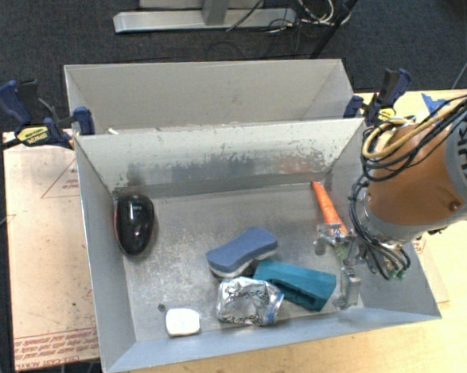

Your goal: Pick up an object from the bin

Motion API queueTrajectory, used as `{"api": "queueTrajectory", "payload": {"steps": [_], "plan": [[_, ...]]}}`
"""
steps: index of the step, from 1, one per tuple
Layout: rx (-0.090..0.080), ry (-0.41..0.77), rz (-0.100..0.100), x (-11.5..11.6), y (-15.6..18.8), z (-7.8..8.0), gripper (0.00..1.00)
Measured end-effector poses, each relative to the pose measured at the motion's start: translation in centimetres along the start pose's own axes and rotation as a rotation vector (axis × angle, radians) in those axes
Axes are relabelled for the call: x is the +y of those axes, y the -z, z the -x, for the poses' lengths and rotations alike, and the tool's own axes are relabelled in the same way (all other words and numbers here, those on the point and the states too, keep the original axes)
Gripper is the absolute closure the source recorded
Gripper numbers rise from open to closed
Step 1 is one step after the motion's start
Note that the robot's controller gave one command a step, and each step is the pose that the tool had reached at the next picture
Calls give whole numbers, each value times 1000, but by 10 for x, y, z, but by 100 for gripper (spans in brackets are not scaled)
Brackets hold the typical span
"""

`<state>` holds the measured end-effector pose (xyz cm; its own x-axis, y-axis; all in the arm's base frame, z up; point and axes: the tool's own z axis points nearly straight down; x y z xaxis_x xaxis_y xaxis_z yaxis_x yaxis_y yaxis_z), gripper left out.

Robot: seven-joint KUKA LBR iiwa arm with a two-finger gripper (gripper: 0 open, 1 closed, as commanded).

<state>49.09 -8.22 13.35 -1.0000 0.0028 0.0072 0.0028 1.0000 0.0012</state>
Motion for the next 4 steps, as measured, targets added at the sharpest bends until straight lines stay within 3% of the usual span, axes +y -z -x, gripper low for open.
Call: {"api": "queueTrajectory", "payload": {"steps": [1, 2, 3, 4], "plan": [[-7, 3, -1, 0, 4, 2, 0], [16, -56, 3, 43, -54, 8, 0], [-1, -223, 1, 42, -7, 4, 0], [0, -211, 1, 51, 5, 5, 0]]}}
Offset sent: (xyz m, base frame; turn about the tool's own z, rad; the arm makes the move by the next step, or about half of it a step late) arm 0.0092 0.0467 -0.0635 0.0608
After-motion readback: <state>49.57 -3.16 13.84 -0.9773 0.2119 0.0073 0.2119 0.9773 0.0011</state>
